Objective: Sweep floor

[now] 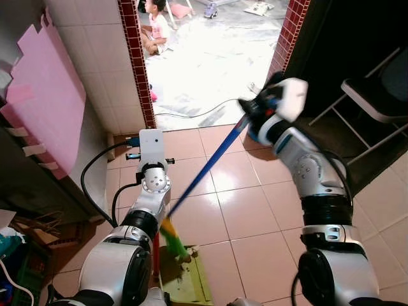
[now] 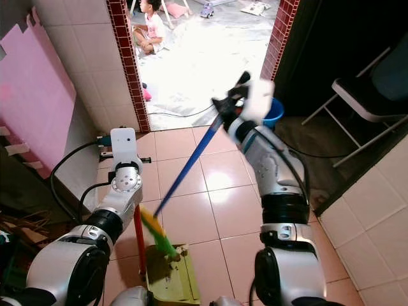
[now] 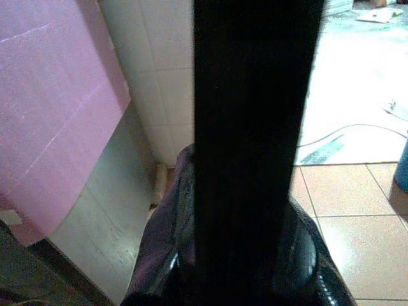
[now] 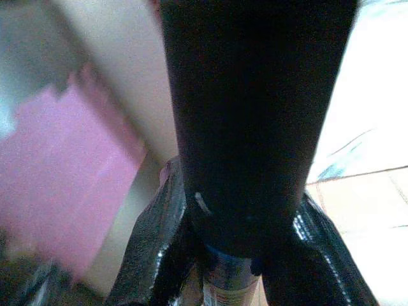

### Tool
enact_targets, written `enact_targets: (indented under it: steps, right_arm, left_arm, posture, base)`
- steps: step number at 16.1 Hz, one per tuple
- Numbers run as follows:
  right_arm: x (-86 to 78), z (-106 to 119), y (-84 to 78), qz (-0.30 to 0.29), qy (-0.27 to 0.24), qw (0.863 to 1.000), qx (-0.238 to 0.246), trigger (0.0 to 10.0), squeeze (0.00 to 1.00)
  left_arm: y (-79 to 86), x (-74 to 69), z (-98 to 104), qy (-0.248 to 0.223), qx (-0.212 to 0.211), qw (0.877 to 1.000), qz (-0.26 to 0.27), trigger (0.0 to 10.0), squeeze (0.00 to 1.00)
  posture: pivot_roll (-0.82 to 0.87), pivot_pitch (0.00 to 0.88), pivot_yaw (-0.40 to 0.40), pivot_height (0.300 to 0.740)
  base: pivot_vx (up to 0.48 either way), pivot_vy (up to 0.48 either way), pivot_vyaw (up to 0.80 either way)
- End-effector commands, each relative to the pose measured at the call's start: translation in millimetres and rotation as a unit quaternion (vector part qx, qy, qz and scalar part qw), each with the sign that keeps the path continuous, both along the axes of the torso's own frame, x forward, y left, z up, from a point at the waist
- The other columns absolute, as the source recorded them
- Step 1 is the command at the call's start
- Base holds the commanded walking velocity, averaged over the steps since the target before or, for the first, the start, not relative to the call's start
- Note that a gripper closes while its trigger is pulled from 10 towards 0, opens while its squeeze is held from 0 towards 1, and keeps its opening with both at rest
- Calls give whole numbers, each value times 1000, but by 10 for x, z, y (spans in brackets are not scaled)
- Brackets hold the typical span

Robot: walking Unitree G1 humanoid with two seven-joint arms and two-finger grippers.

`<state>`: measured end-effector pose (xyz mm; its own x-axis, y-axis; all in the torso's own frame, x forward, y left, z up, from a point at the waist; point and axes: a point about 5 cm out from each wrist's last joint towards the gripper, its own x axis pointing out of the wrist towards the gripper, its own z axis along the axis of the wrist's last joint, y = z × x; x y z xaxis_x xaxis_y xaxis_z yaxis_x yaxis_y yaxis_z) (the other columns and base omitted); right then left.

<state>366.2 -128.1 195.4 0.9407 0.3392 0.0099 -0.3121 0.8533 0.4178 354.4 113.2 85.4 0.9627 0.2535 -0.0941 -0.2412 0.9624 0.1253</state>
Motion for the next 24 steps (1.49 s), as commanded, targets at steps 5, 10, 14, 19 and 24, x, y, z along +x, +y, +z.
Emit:
enact_targets:
  steps: [5, 10, 14, 19, 24]
  right_arm:
    - [51, 420, -104, -18, -130, 991, -37, 10000, 0]
    - [32, 58, -182, -22, -93, 975, -198, 10000, 0]
    - [-165, -475, -91, 2, -27, 983, -183, 10000, 0]
    - [-384, -618, 133, 70, 1, 995, -74, 10000, 0]
    - [-262, -255, -56, 119, -64, 987, -82, 10000, 0]
  left_arm:
    - [-30, 11, 9, 0, 10, 1000, -10, 10000, 0]
    - [27, -3, -25, 5, 13, 1000, -3, 10000, 0]
    - [52, -16, -36, 1, 15, 1000, 9, 10000, 0]
    - [68, 6, -6, -2, -9, 1000, 21, 10000, 0]
    - [105, -6, -59, 18, -35, 999, 27, 10000, 0]
  posture:
    - [-133, 0, 6, 740]
    - [-138, 0, 3, 740]
    - [-144, 0, 4, 740]
    - [-138, 0, 2, 740]
    - [-151, 0, -1, 740]
  base:
    - [0, 0, 0]
    - [0, 0, 0]
    - [0, 0, 0]
    - [0, 0, 0]
    - [0, 0, 0]
